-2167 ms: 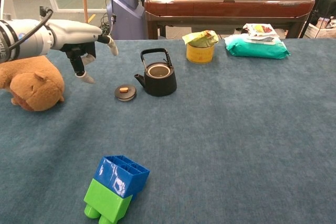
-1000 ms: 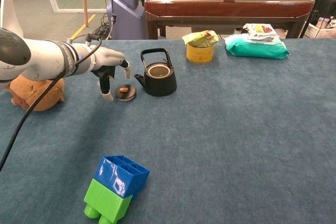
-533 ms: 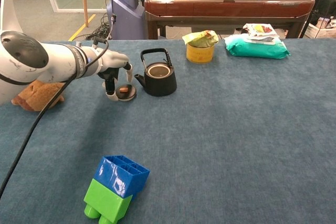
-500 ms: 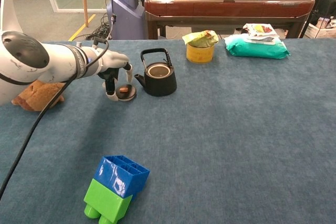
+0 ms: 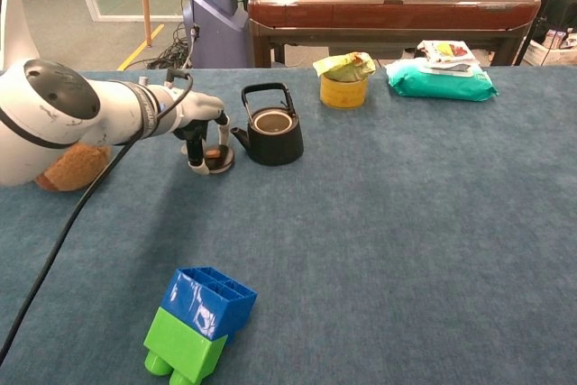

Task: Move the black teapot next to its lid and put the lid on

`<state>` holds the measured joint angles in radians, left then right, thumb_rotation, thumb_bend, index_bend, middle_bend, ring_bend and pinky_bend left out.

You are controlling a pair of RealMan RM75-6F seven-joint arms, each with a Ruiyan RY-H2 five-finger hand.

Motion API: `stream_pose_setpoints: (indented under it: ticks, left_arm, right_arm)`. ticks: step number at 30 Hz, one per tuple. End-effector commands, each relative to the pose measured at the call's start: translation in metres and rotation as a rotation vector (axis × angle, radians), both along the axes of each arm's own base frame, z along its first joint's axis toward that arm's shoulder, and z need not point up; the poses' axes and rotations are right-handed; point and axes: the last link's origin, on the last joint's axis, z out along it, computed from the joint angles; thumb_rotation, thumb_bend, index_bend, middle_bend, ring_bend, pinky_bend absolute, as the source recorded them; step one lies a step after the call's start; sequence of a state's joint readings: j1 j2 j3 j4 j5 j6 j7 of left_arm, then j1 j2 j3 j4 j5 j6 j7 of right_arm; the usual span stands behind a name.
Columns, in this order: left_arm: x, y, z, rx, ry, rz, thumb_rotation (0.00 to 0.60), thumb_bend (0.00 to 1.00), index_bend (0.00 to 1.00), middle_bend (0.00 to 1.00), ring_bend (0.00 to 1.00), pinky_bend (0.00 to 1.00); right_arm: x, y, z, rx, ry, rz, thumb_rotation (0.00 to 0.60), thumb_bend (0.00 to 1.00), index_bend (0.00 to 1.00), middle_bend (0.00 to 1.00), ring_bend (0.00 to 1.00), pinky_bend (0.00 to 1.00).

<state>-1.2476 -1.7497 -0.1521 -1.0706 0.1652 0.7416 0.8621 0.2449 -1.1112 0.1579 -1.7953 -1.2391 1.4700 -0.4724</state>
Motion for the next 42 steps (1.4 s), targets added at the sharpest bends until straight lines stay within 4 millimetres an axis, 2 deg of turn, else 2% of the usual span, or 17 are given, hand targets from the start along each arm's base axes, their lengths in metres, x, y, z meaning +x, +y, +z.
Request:
stream_pose_setpoints:
  ticks: [1, 7, 18, 26, 32, 42]
  left_arm:
    - [0.0, 0.0, 0.0, 0.002, -0.003, 0.004, 0.6, 0.24, 0.31, 0.87, 0.92, 1.0]
    - [-0.001, 0.0, -0.003, 0.001, -0.008, 0.015, 0.6, 0.24, 0.32, 0.87, 0.93, 1.0]
    - [0.001, 0.0, -0.004, 0.005, -0.029, 0.009, 0.6, 0.26, 0.43, 0.88, 0.94, 1.0]
    - [0.001, 0.001, 0.001, 0.011, -0.051, 0.004, 0.6, 0.27, 0.45, 0.89, 0.94, 1.0]
    - [-0.002, 0.0, 0.011, 0.022, -0.077, 0.008, 0.6, 0.27, 0.46, 0.89, 0.94, 1.0]
    - [-0.009, -0.006, 0.051, 0.069, -0.104, -0.021, 0.6, 0.27, 0.46, 0.89, 0.94, 1.0]
  right_arm:
    - [-0.001, 0.0, 0.001, -0.002, -0.001, -0.003, 0.6, 0.09, 0.31, 0.36, 0.18, 0.22]
    - [-0.002, 0.001, 0.001, -0.006, -0.002, -0.008, 0.6, 0.09, 0.31, 0.36, 0.18, 0.22]
    - [-0.004, 0.002, 0.002, -0.012, -0.005, -0.011, 0.6, 0.09, 0.31, 0.36, 0.18, 0.22]
    - [-0.003, 0.003, 0.002, -0.012, -0.009, -0.009, 0.6, 0.09, 0.31, 0.36, 0.18, 0.22]
    - [-0.001, 0.002, 0.001, -0.013, -0.013, -0.002, 0.6, 0.09, 0.32, 0.36, 0.18, 0.22]
    - [0.003, -0.001, -0.007, 0.011, -0.025, 0.01, 0.6, 0.09, 0.32, 0.36, 0.18, 0.22]
